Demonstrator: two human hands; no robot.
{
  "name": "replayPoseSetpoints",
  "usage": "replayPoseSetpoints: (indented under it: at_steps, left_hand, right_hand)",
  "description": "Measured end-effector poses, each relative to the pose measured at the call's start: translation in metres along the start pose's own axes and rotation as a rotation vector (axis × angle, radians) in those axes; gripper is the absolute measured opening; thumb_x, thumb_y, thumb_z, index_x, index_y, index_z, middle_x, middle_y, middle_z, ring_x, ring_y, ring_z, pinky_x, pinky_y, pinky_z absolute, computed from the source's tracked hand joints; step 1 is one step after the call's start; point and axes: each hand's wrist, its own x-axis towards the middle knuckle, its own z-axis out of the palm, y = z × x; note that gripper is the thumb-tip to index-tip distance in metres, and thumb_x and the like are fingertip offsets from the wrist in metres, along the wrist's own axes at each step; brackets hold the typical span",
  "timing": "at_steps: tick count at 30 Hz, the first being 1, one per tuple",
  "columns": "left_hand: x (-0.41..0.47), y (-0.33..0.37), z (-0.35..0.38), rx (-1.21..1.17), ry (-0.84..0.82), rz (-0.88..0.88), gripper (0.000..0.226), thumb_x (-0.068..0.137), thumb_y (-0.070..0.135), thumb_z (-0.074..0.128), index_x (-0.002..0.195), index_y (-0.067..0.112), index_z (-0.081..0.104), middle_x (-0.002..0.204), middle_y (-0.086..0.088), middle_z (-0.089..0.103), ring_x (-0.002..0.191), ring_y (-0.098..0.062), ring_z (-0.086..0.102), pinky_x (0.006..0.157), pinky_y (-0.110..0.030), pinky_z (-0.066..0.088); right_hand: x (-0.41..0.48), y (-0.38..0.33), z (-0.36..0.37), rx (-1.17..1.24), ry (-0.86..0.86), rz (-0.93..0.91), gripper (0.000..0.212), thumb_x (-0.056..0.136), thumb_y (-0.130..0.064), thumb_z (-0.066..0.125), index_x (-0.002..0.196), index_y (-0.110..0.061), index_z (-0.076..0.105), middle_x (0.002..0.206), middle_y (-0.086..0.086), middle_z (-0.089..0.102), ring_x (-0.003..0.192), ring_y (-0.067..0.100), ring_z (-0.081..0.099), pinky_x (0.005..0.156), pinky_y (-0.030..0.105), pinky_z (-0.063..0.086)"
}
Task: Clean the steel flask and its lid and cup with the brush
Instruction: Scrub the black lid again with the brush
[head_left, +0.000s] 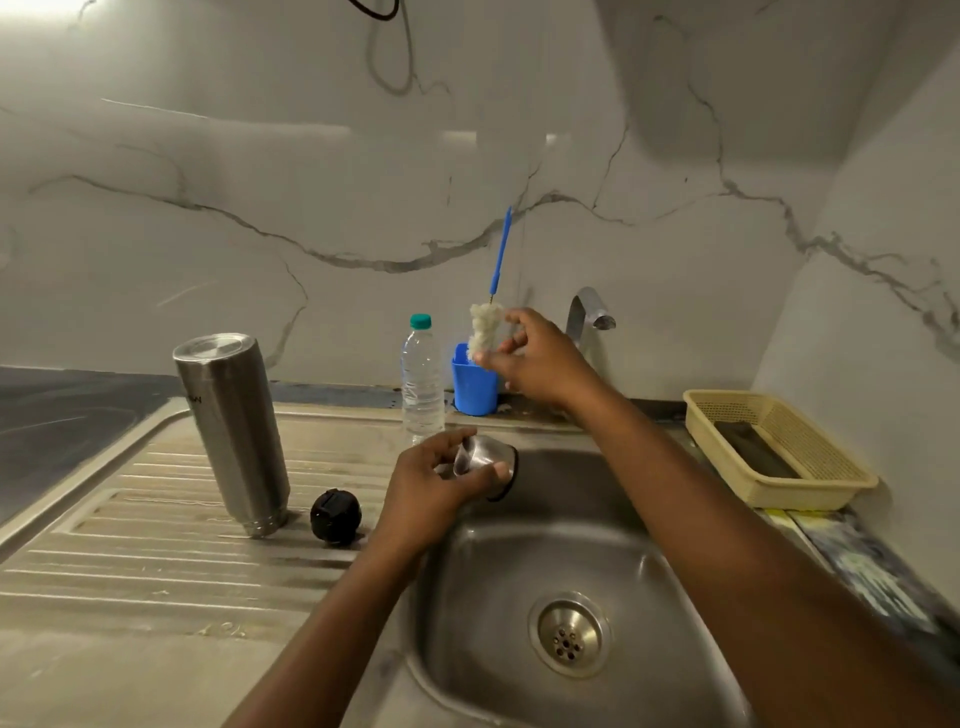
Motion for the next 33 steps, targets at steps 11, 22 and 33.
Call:
replayPoseSetpoints:
  at_steps: [11,22,33]
  left_hand:
    - [-0.002,-0.03,0.016,-0.226,-0.041,-0.119,0.07,0.071,0.014,0.096,0.132,0.023,0.064,0.107,0.001,0.08,0.097,-0.014,0.078,0.093,-0.041,0.064]
    - [0.005,-0.04,0.012,-0.286,-0.028,-0.133,0.07,0.067,0.022,0.1,0.129,0.026,0.067,0.114,-0.002,0.079,0.104,-0.017,0.077,0.096,-0.043,0.063]
    - [0.001,-0.033,0.019,-0.4,-0.065,-0.178,0.063,0.076,0.033,0.087,0.132,0.012,0.067,0.11,-0.012,0.08,0.102,-0.03,0.079,0.095,-0.054,0.062]
  right_hand:
    - [0.117,-0.027,0.008,-0.102,0.186,0.185,0.053,0.092,-0.048,0.072,0.124,-0.008,0.059,0.117,0.005,0.066,0.101,0.023,0.067,0.08,0.032,0.057]
    - [0.145,-0.038,-0.018,-0.151,0.334,0.052,0.024,0.095,-0.03,0.069,0.104,-0.007,0.071,0.097,0.009,0.076,0.087,0.025,0.075,0.082,0.041,0.064]
    - [0.033,-0.075,-0.087,0.128,0.424,-0.114,0.029,0.1,-0.024,0.066,0.09,0.002,0.075,0.073,0.011,0.076,0.056,0.015,0.071,0.067,0.035,0.066]
